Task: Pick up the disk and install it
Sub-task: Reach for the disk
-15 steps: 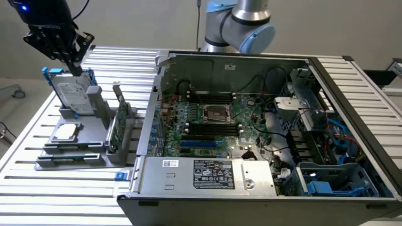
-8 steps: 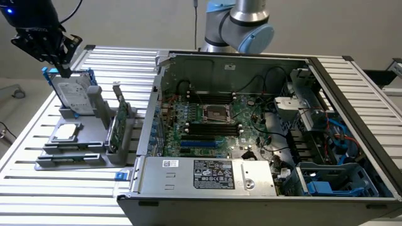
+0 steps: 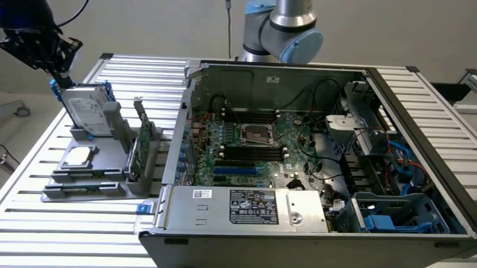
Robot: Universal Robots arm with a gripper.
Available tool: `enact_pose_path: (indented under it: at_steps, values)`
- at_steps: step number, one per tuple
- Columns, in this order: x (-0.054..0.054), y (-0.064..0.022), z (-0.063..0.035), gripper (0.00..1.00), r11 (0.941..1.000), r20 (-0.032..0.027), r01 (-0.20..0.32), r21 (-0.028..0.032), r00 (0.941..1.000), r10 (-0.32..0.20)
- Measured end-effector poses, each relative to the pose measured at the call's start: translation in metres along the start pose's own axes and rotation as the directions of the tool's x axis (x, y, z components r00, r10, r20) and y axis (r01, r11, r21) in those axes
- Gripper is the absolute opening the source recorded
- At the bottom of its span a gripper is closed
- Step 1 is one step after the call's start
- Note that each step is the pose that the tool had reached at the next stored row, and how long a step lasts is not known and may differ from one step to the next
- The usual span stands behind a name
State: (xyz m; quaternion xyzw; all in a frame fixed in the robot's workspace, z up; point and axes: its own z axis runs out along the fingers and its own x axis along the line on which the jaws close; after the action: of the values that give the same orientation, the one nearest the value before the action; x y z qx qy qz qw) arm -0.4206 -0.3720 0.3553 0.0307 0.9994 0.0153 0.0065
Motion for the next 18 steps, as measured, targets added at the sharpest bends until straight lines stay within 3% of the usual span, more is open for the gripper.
enact_pose_path:
  at_steps: [3,7,18]
  values:
    - [0.011,0.0080,0.0003,0.11,1.0000,0.0001,0.000,0.0014,1.0000,0.000]
    - [0.019,0.0171,0.0011,0.11,1.0000,0.0001,0.002,0.0014,1.0000,-0.002]
    - [0.030,0.0339,0.0045,0.11,0.9996,-0.0010,0.029,0.0012,0.9996,-0.029]
